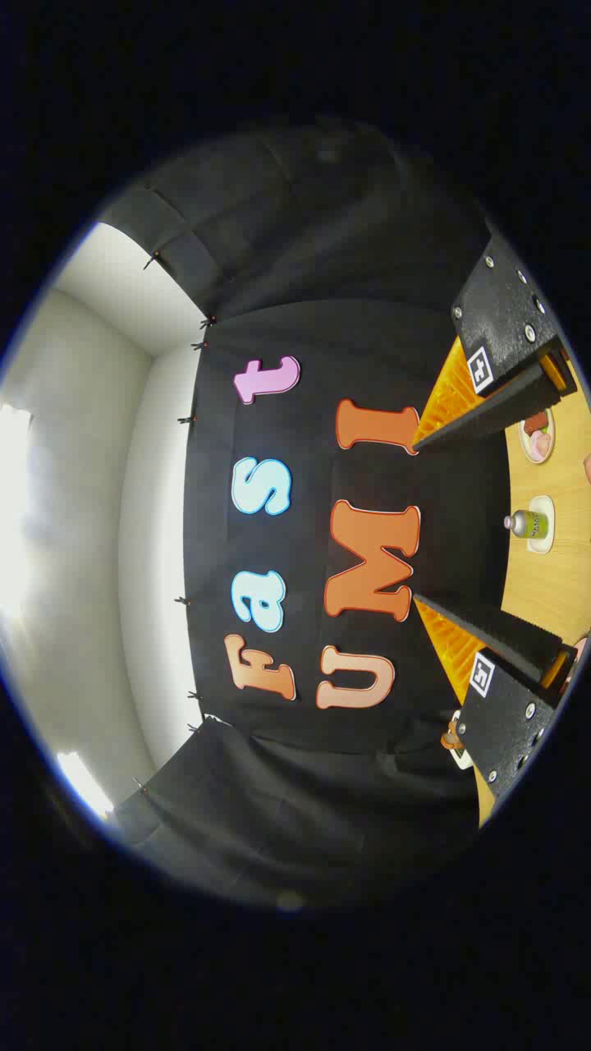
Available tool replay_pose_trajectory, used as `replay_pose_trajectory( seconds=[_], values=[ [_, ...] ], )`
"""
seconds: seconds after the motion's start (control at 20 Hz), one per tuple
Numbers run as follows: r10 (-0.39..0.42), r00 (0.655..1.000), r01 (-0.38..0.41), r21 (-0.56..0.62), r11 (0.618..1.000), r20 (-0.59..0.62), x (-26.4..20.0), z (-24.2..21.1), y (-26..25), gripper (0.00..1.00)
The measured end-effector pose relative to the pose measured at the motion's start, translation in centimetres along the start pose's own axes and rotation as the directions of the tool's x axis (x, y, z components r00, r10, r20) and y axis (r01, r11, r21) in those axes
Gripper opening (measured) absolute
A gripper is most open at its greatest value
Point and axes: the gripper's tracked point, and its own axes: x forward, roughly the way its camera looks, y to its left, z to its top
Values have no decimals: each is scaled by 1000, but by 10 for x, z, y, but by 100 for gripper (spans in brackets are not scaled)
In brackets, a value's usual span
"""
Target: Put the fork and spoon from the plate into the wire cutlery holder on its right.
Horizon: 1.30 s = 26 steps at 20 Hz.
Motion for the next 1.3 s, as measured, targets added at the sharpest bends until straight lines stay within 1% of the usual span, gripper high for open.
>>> replay_pose_trajectory(
  seconds=[0.15, 0.3, 0.45, 0.75, 0.8, 0.9, 1.0, 1.05, 1.2, 1.3],
  values=[
    [29, 999, -29, 8, 1000, -14, 2, -1, 25, 99],
    [94, 996, -94, 7, 996, 9, -2, 1, 58, 98],
    [110, 994, -110, 6, 994, 23, -4, 3, 74, 98],
    [67, 997, -67, 17, 998, -31, 0, -10, 78, 98],
    [64, 997, -63, 19, 998, -46, 0, -17, 80, 98],
    [88, 991, -85, 32, 996, -97, -1, -42, 95, 98],
    [122, 976, -115, 47, 992, -183, -9, -79, 112, 98],
    [142, 961, -132, 59, 990, -236, -16, -100, 122, 98],
    [224, 901, -203, 96, 975, -372, -39, -156, 161, 99],
    [257, 848, -233, 111, 966, -463, -54, -196, 180, 99]
  ],
)
